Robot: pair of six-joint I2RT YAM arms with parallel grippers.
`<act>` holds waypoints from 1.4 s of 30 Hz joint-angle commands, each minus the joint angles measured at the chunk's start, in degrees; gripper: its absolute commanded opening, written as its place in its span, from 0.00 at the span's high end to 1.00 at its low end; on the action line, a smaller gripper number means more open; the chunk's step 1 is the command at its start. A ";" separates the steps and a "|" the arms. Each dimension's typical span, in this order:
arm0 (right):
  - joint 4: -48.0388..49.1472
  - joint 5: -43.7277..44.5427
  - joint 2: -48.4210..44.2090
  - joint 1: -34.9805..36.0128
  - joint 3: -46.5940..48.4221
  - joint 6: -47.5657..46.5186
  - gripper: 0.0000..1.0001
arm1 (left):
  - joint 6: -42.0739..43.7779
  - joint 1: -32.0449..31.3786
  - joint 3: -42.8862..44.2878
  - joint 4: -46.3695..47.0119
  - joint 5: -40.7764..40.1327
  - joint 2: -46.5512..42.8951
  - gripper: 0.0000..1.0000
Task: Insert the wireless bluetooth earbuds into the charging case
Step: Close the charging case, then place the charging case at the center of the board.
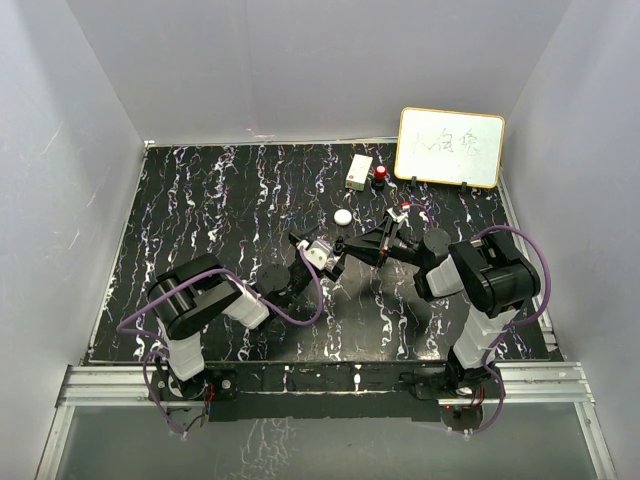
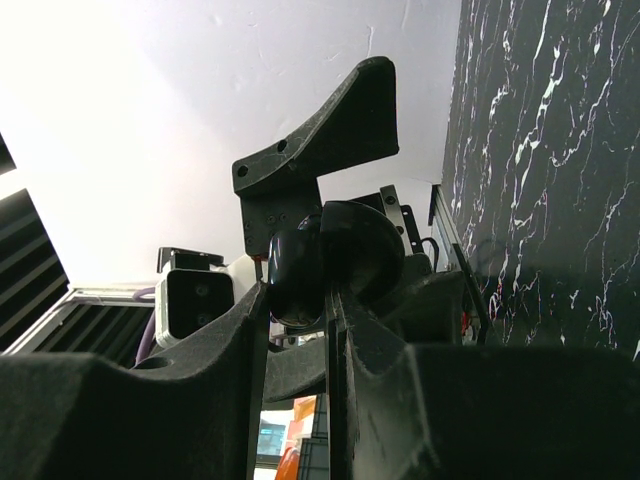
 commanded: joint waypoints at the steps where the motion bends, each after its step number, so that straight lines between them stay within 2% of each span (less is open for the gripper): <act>1: 19.31 0.36 -1.68 0.23 -0.38 -0.35 1.00 | 0.91 -0.31 1.56 10.98 -1.06 -0.23 0.01; 6: 19.28 0.38 -1.78 0.23 -0.84 -0.32 1.00 | 1.95 -0.30 1.96 10.98 -3.01 -0.41 0.01; 11: 19.26 0.42 -1.82 0.24 -1.58 -0.62 1.00 | 6.53 -0.17 1.59 10.98 -8.61 -1.77 0.01; 21: 19.34 0.69 -1.26 0.24 -3.59 -1.81 1.00 | 9.38 1.35 -1.33 10.98 -12.50 -6.00 0.02; 25: 19.24 0.91 0.43 0.24 -3.85 -2.63 1.00 | 7.77 1.51 -3.56 8.66 -23.01 -10.42 0.01; 26: 19.16 0.99 1.09 0.24 -3.94 -3.12 1.00 | 6.40 1.72 -4.47 5.91 -25.16 -12.74 0.01; 28: 18.93 1.34 3.08 0.24 -3.98 -4.08 1.00 | 0.98 2.30 -5.57 -7.63 -28.45 -19.51 0.01; 30: 18.32 1.63 4.86 0.21 -3.75 -5.58 1.00 | -8.38 3.69 -4.75 -26.10 -29.01 -28.22 0.01; 33: 15.77 3.13 6.64 0.23 -2.93 -9.01 1.00 | -23.37 7.12 -0.40 -52.94 -25.30 -39.19 0.01; 36: 9.63 4.89 7.03 0.24 -1.38 -14.00 1.00 | -28.66 8.21 3.01 -66.37 -22.98 -44.93 0.01; 42: -8.65 8.29 5.36 0.19 3.35 -23.86 1.00 | -32.80 8.58 9.54 -81.66 -18.17 -47.41 0.01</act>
